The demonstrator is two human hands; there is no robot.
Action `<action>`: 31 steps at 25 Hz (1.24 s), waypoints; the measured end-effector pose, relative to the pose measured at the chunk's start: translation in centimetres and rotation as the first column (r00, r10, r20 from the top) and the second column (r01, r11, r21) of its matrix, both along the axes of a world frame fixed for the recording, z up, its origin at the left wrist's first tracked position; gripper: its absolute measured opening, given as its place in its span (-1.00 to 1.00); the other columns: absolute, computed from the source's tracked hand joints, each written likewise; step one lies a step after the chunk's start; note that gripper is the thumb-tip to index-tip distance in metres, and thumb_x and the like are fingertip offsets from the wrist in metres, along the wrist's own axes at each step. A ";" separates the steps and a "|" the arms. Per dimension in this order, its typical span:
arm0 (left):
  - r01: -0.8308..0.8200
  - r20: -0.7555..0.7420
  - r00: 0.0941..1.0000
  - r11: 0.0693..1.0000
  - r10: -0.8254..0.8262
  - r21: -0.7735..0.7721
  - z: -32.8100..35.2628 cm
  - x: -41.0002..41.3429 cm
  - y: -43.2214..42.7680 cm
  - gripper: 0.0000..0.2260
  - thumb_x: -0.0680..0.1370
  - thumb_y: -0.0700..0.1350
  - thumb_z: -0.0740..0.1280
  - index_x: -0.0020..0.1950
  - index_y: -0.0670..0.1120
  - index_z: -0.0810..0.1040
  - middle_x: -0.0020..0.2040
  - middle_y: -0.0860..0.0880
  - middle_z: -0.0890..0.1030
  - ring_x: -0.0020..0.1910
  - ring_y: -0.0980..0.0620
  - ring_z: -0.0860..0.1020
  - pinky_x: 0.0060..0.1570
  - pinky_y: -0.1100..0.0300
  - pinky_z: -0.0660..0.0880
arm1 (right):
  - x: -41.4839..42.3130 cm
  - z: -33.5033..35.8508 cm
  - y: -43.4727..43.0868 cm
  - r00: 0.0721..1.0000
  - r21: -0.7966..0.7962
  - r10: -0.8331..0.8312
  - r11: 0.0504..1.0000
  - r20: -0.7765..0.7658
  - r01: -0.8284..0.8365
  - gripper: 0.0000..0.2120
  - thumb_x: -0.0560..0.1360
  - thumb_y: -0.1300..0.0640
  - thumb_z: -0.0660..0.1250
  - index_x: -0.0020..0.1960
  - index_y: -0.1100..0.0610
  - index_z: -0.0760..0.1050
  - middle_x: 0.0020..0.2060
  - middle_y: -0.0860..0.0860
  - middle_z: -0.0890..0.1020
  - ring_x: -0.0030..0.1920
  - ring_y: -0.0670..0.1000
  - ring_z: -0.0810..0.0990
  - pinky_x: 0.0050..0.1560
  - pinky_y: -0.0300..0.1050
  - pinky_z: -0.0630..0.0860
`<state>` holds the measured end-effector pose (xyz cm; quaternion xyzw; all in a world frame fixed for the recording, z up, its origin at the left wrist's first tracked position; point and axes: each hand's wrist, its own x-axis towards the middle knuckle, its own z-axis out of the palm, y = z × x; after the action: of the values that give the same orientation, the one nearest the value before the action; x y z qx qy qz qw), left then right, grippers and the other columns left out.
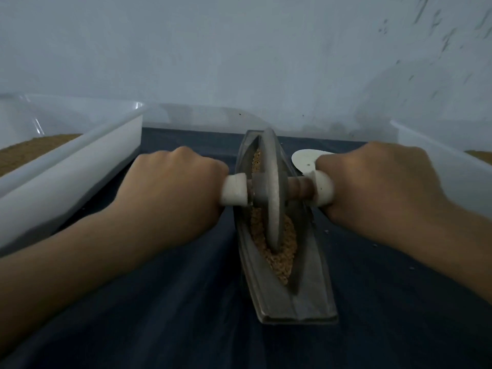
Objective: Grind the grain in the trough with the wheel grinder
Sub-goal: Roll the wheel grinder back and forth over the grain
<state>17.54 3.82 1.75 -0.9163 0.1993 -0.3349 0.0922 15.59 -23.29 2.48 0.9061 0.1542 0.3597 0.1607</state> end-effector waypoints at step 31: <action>-0.195 -0.176 0.965 0.981 0.196 0.023 2.3 5.7 -3.4 -0.81 0.50 0.04 0.32 0.04 0.03 0.61 -0.20 -0.05 0.46 -0.26 -0.13 0.49 -0.27 0.06 0.38 | 5.6 1.4 2.4 0.939 0.222 -0.153 0.948 -0.309 0.228 -0.80 0.45 -0.10 0.42 -0.20 -0.03 0.47 -0.34 -0.02 0.43 -0.32 0.08 0.42 -0.31 -0.15 0.34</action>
<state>23.25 0.42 4.07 -0.9573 0.1166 -0.2407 0.1092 21.17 -20.91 3.88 0.9725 0.0392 0.2233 0.0533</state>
